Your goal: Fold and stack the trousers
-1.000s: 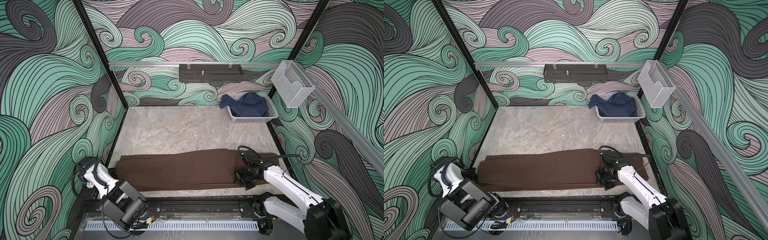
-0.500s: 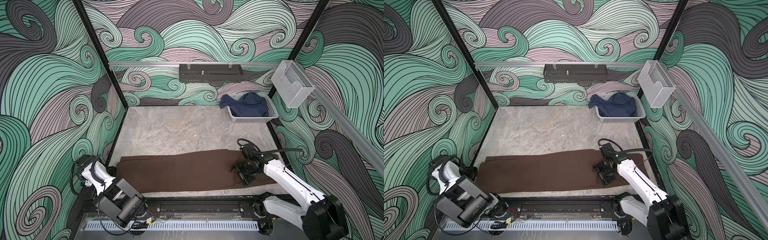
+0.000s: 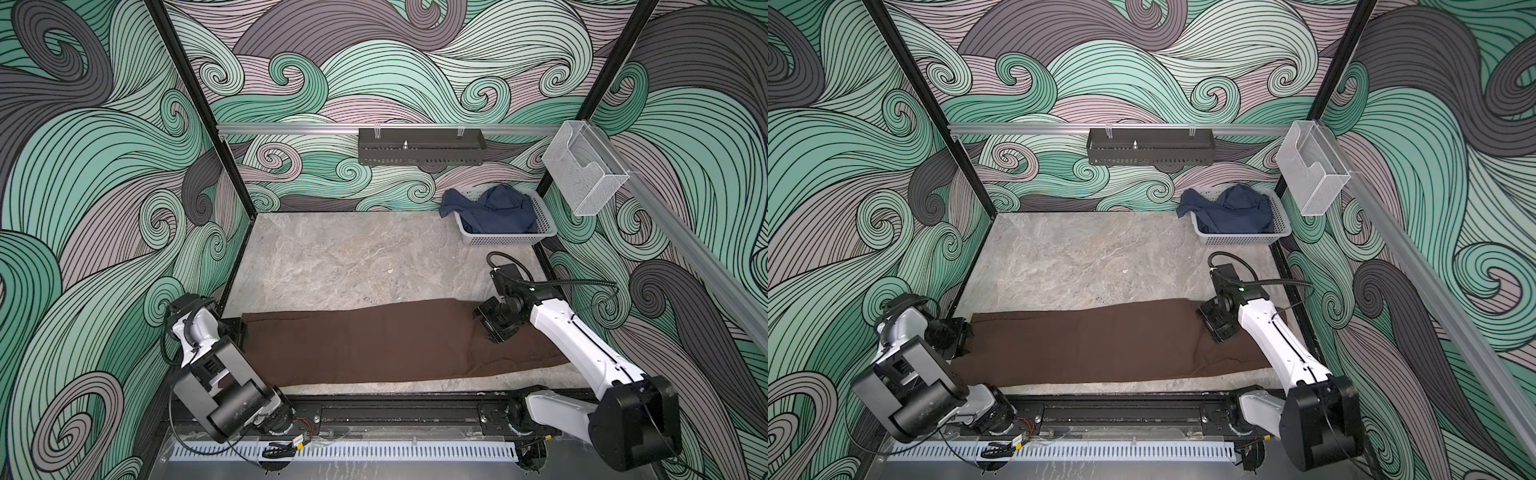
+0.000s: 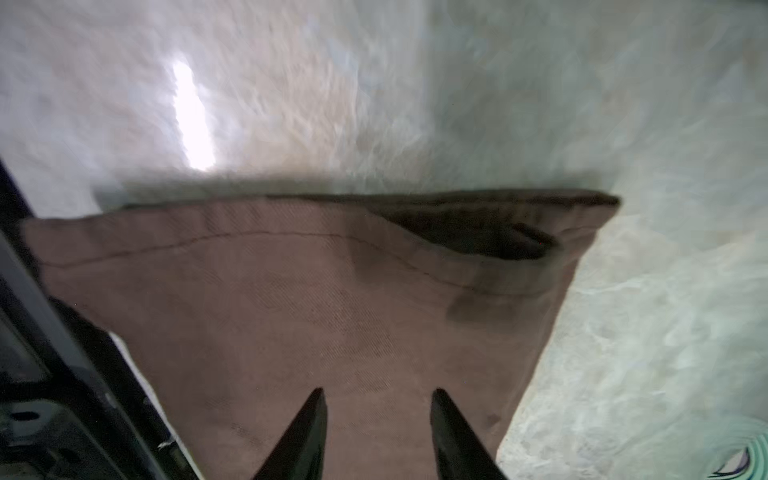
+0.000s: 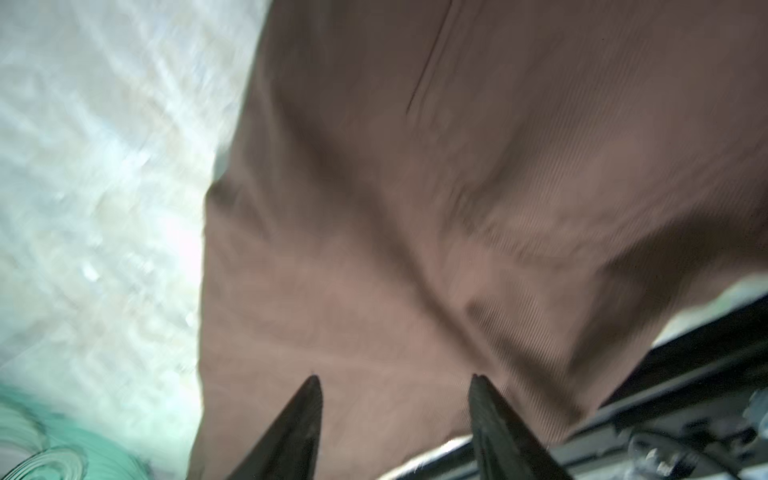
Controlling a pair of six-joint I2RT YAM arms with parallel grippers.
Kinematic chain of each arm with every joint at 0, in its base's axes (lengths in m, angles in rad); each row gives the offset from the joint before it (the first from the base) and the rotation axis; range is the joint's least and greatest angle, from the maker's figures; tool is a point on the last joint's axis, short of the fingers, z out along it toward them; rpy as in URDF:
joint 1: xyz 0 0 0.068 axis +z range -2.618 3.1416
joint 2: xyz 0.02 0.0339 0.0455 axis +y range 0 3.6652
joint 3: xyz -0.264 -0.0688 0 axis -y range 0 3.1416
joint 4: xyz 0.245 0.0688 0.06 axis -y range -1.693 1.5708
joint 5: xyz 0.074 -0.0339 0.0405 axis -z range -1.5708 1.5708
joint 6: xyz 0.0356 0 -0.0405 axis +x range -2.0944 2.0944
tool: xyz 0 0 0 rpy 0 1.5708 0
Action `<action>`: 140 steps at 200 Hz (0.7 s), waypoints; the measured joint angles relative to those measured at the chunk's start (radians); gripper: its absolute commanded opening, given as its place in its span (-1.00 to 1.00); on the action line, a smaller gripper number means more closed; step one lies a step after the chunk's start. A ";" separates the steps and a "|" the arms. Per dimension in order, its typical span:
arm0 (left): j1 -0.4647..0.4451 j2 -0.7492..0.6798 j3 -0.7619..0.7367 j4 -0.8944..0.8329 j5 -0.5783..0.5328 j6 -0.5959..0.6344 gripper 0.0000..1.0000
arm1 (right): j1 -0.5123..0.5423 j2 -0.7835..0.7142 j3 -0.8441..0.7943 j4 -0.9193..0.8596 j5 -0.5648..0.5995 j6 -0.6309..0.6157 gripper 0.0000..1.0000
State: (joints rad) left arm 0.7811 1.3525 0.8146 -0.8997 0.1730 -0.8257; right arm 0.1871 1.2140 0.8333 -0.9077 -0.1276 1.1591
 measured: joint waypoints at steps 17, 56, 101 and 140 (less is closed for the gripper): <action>-0.031 0.054 -0.019 0.020 -0.001 -0.003 -0.29 | -0.062 0.043 -0.018 0.038 0.027 -0.063 0.02; -0.040 0.158 -0.021 0.048 -0.041 0.000 -0.33 | -0.280 0.190 -0.040 0.130 0.023 -0.204 -0.05; -0.075 0.284 0.087 0.019 -0.074 0.016 -0.41 | -0.496 0.322 -0.034 0.148 -0.041 -0.357 -0.04; -0.133 0.373 0.182 -0.030 -0.103 0.034 -0.43 | -0.571 0.393 0.018 0.092 -0.142 -0.482 0.06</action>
State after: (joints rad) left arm 0.6479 1.7260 0.9966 -0.9295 0.0704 -0.7914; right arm -0.3840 1.6070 0.8516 -0.8154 -0.2695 0.6773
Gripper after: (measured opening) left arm 0.286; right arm 0.510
